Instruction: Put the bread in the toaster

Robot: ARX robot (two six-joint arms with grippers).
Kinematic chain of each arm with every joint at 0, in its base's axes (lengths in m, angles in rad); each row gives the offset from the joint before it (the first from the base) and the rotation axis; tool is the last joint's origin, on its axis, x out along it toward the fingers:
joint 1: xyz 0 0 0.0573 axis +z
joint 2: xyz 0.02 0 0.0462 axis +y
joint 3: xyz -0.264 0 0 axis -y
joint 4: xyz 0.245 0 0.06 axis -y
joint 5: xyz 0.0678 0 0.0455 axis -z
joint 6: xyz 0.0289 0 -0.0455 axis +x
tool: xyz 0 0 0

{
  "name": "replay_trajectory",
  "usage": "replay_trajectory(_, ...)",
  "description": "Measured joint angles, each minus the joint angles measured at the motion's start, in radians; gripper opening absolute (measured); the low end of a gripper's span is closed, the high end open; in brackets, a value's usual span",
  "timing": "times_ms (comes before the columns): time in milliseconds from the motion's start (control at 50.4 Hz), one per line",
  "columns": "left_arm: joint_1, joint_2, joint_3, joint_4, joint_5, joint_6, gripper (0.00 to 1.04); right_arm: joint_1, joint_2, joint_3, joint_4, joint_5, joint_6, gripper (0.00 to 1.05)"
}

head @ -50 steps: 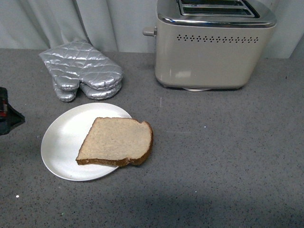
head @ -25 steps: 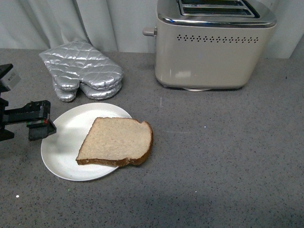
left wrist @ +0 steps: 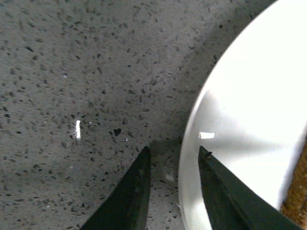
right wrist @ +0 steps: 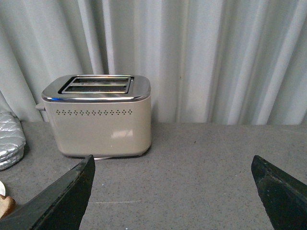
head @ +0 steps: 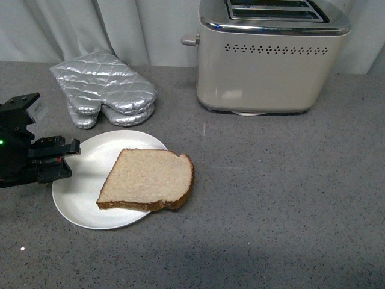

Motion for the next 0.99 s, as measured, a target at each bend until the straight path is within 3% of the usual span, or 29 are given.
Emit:
replay_trajectory(139, -0.011, -0.002, 0.003, -0.006, 0.04, -0.034, 0.03, 0.0, 0.0, 0.0, 0.0, 0.0, 0.0, 0.95)
replay_trajectory(397, -0.061, -0.071, -0.002, -0.056, 0.156, -0.18, 0.03, 0.0, 0.0, 0.0, 0.0, 0.0, 0.0, 0.95)
replay_trajectory(556, -0.162, -0.1, 0.006, -0.03, 0.204, -0.287, 0.03, 0.0, 0.0, 0.0, 0.0, 0.0, 0.0, 0.95)
replay_trajectory(794, -0.352, 0.008, 0.156, -0.018, 0.172, -0.412, 0.03, 0.0, 0.0, 0.0, 0.0, 0.0, 0.0, 0.95)
replay_trajectory(993, -0.459, 0.139, 0.297, -0.056, 0.14, -0.478, 0.03, 0.0, 0.0, 0.0, 0.0, 0.0, 0.0, 0.95)
